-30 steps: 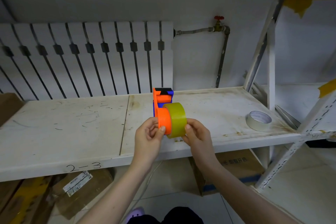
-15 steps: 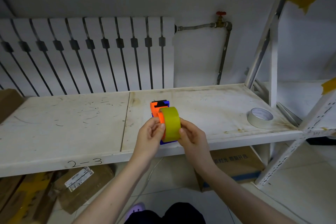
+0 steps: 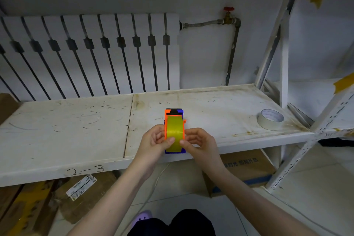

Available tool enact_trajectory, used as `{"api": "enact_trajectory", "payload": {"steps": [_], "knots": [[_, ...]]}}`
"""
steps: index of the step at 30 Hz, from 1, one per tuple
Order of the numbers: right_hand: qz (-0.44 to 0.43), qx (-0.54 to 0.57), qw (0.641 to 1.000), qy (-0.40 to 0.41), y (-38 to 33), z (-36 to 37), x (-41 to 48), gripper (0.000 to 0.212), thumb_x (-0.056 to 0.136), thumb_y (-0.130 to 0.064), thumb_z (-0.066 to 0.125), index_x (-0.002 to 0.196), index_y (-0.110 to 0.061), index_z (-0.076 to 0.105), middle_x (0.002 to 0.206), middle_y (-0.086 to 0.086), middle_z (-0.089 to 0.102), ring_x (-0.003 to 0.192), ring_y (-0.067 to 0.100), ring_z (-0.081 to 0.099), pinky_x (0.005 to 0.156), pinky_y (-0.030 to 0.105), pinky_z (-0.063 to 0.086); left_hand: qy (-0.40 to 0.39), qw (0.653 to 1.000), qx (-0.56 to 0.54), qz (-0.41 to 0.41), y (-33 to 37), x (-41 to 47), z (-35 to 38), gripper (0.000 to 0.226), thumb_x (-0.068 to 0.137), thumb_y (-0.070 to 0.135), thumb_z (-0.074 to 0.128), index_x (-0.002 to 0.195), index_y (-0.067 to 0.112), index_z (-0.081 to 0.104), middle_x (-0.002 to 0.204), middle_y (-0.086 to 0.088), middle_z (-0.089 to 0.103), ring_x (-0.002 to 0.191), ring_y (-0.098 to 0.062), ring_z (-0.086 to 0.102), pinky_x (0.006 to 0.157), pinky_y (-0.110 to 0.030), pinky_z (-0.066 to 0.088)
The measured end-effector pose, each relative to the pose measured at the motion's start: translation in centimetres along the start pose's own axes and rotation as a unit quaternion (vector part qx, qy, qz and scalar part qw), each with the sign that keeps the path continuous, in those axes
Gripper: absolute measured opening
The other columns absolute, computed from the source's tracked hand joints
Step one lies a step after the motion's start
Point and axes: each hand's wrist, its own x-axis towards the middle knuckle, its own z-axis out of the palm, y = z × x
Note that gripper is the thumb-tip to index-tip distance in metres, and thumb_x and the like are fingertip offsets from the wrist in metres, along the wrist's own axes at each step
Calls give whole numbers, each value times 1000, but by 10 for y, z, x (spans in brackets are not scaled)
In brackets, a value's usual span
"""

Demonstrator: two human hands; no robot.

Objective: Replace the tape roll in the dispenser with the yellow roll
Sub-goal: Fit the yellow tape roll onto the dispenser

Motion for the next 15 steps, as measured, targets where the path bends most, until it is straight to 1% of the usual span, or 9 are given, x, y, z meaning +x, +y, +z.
{"api": "enact_trajectory", "payload": {"steps": [2,4,6,7,9,10,11,13,15], "knots": [[16,8,1000,11,2,-1,-2,30,79,-21,72,105,-18,58,94,-4,65,89,10,64,73,20,54,-10,1000,-6,9,2,1,-1,22,84,-2,62,99,15,62,98,-5,71,94,-19,67,80,-30,52],[51,14,998,14,1,-1,-6,35,83,-27,67,113,-19,51,109,-3,60,100,11,59,73,15,50,-18,1000,-10,21,3,1,-1,24,82,-2,64,100,15,62,97,-4,71,94,-17,67,81,-29,53],[106,23,994,-17,0,2,-8,47,86,-36,60,127,-18,42,124,-2,50,110,11,52,76,13,46,-23,999,-17,33,3,2,-1,26,77,3,67,101,14,63,97,-3,72,92,-13,68,78,-24,54],[139,31,989,-46,-1,2,-9,57,87,-41,57,133,-17,35,129,-2,45,114,12,50,80,14,45,-24,999,-19,36,3,2,-1,27,76,5,67,102,14,63,97,-2,72,92,-12,68,77,-22,54],[199,80,971,-105,-1,2,-8,70,84,-50,55,138,-16,28,133,0,43,119,16,51,94,25,47,-23,999,-16,39,2,2,-2,26,81,0,66,103,14,62,98,-1,71,94,-12,68,78,-22,54],[221,115,960,-126,0,1,-7,68,83,-50,56,136,-15,31,131,1,48,118,18,55,98,30,46,-23,999,-11,41,2,1,-3,27,82,-4,63,102,15,62,97,0,72,93,-12,68,77,-22,54],[230,144,952,-141,-1,-1,-5,63,84,-47,57,132,-14,37,128,1,53,115,18,59,99,32,47,-23,999,-5,44,2,1,-4,29,82,-7,62,101,15,62,94,2,72,92,-11,68,76,-21,54],[213,158,951,-160,-2,-4,-2,51,84,-42,60,125,-13,51,122,4,63,110,15,64,98,30,48,-26,998,7,52,2,0,-6,33,80,-12,62,99,15,62,92,2,72,88,-8,69,73,-18,54],[198,145,954,-172,-3,-8,0,35,84,-39,62,114,-21,61,116,2,68,108,12,65,95,28,48,-30,998,18,59,3,0,-8,38,76,-14,65,100,16,61,92,1,72,86,-9,69,73,-19,55]]}}
